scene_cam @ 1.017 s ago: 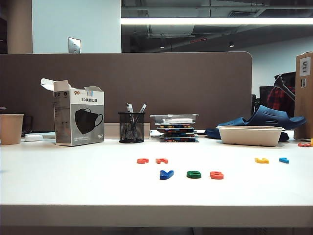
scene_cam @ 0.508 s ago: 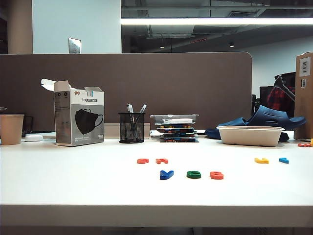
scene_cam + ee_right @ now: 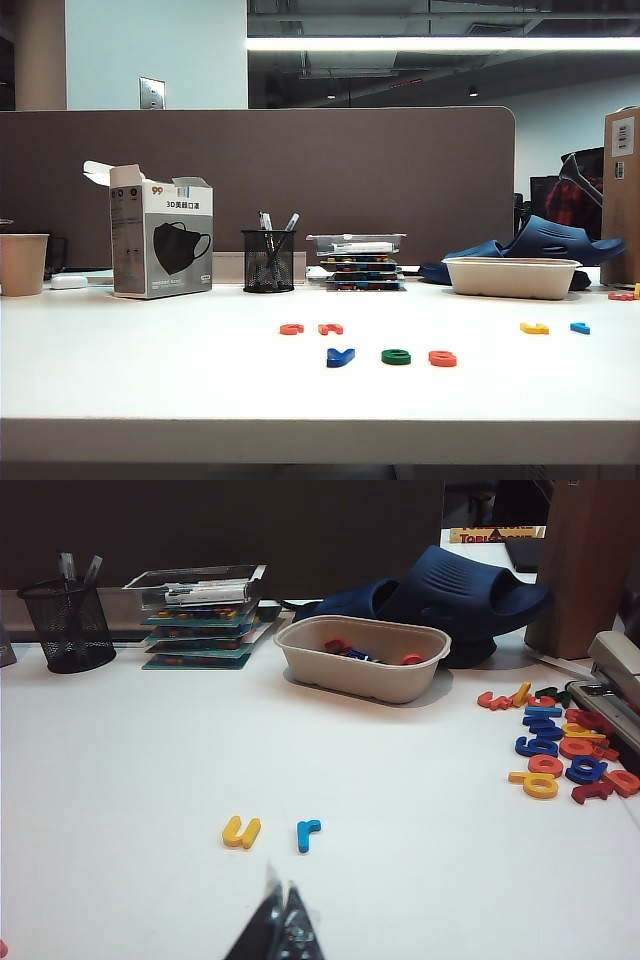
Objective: Select the appropriate letters from the row of letter magnets placed on the table to arrange into the word "yes".
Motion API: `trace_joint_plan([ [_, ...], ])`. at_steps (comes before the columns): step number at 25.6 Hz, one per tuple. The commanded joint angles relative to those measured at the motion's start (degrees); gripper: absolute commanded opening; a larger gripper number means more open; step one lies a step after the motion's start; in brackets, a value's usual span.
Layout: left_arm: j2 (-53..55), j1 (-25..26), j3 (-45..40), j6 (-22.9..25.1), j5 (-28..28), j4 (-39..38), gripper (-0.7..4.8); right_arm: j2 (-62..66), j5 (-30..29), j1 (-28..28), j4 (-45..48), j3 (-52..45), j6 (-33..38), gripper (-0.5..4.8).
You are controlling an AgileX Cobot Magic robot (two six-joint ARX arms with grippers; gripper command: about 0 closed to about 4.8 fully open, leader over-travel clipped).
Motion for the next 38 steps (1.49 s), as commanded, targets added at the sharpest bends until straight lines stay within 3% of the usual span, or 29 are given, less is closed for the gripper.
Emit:
trace_joint_plan([
  [1, -5.86, 0.04, -4.74, -1.75, 0.17, 0.63, -0.05, -0.55, 0.11, 0.02, 0.87, -0.44, -0.17, -0.01],
  [7, -17.0, 0.07, -11.06, -3.26, 0.2, -0.24, -0.05, -0.55, 0.11, 0.02, 0.13, -0.44, -0.17, -0.01],
  [15, -21.11, 0.07, -14.34, -3.56, -0.9, -3.74, -0.05, -0.57, 0.11, 0.0, -1.22, -0.44, -0.28, -0.01],
  [25, -21.14, 0.31, -33.03, -2.32, -0.66, 19.63, -0.05, -0.61, 0.09, 0.02, -1.22, -0.44, -0.24, -0.01],
  [32, -21.16, 0.26, -51.82, -0.98, -0.66, 39.76, -0.05, -0.61, 0.09, 0.02, -1.84, -0.44, -0.24, -0.01],
  [38, -21.18, 0.26, -59.95, -1.01, -0.68, 45.57, -0.05, -0.61, 0.09, 0.02, -1.86, -0.44, -0.24, -0.01],
])
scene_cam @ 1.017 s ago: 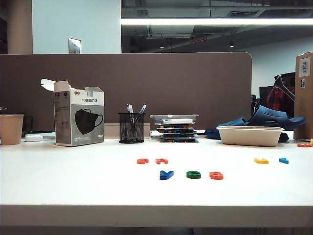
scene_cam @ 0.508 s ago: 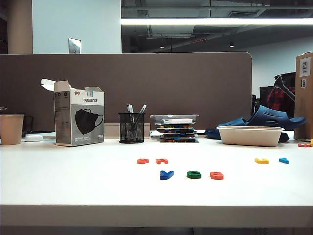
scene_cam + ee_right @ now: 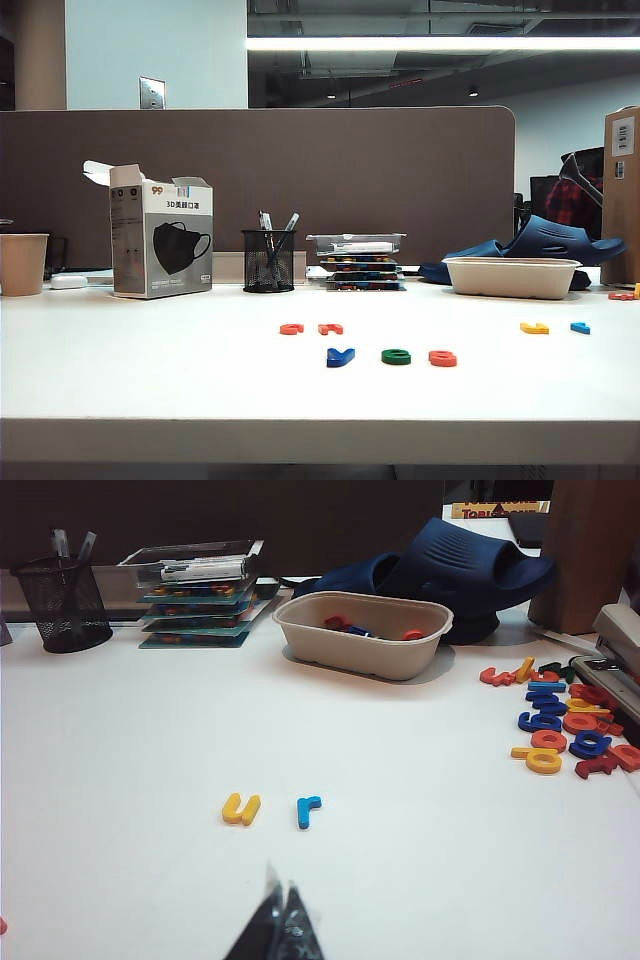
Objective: Select the appropriate letters from the row of letter magnets placed on the table to arrange into the word "yes".
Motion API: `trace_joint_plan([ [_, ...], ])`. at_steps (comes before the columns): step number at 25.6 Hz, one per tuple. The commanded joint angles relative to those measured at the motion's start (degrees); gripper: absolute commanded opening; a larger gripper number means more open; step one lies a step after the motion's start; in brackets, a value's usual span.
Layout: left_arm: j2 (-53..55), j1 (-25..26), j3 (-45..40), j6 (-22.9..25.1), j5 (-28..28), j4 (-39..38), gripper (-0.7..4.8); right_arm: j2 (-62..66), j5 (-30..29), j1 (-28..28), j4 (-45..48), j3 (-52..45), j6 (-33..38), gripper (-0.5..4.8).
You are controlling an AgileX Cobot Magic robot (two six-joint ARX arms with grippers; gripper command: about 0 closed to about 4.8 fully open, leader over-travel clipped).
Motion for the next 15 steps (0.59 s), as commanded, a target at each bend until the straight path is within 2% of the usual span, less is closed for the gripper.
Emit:
trace_joint_plan([
  [1, 0.0, 0.02, -3.28, 0.22, -0.02, 3.76, -0.05, -0.59, 0.09, 0.0, 0.37, -0.44, -0.2, -0.01],
  [8, 0.0, 0.02, -11.3, 0.2, -0.07, 11.85, -0.05, -0.59, 0.09, 0.0, 0.37, -0.44, -0.2, -0.01],
  [15, 0.0, 0.04, -11.52, -0.04, -0.48, 11.43, -0.05, -0.59, 0.09, 0.0, 0.35, -0.44, -0.2, -0.01],
])
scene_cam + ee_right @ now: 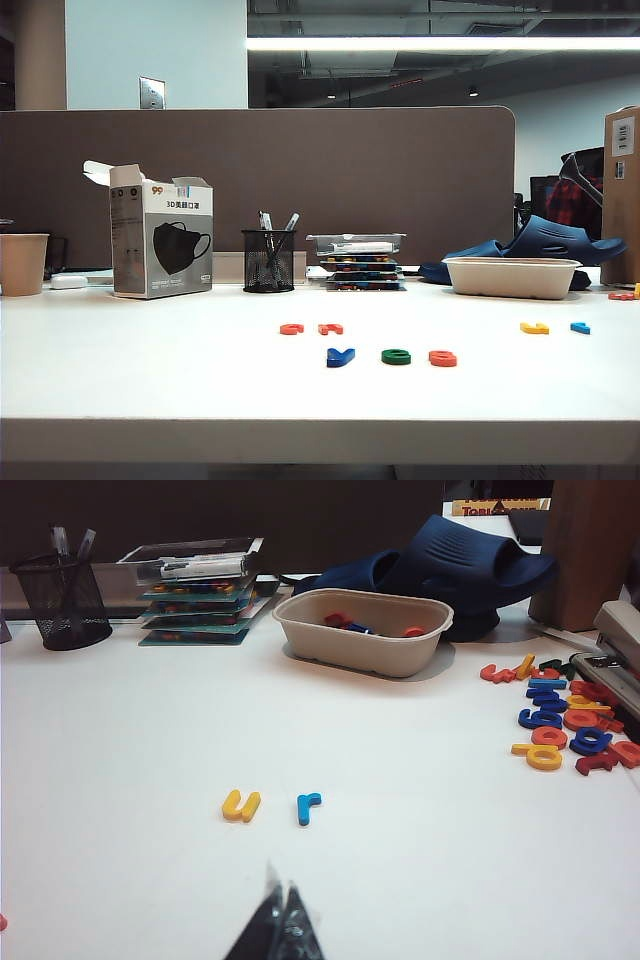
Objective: Select the appropriate letters from the row of letter magnets placed on the table to arrange into the word "yes".
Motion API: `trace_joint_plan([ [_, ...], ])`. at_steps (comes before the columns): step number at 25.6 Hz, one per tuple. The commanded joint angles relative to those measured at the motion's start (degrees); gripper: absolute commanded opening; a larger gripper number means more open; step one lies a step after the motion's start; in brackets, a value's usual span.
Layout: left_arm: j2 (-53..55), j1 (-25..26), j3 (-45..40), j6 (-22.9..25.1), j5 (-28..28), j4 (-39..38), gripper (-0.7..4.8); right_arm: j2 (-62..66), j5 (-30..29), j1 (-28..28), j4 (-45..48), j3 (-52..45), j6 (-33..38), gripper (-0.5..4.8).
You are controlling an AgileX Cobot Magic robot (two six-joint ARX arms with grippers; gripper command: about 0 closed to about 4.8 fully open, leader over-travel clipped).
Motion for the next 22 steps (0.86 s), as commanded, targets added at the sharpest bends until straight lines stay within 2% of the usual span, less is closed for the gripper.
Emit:
trace_joint_plan([
  [1, 0.04, 0.0, 0.24, 0.0, -0.02, 0.42, -0.05, -0.59, 0.09, 0.0, 0.7, -0.44, -0.22, -0.01],
  [22, 0.04, 0.0, 0.24, 0.02, -0.04, -0.46, -0.05, -0.59, 0.09, 0.0, 0.68, -0.44, -0.22, -0.01],
])
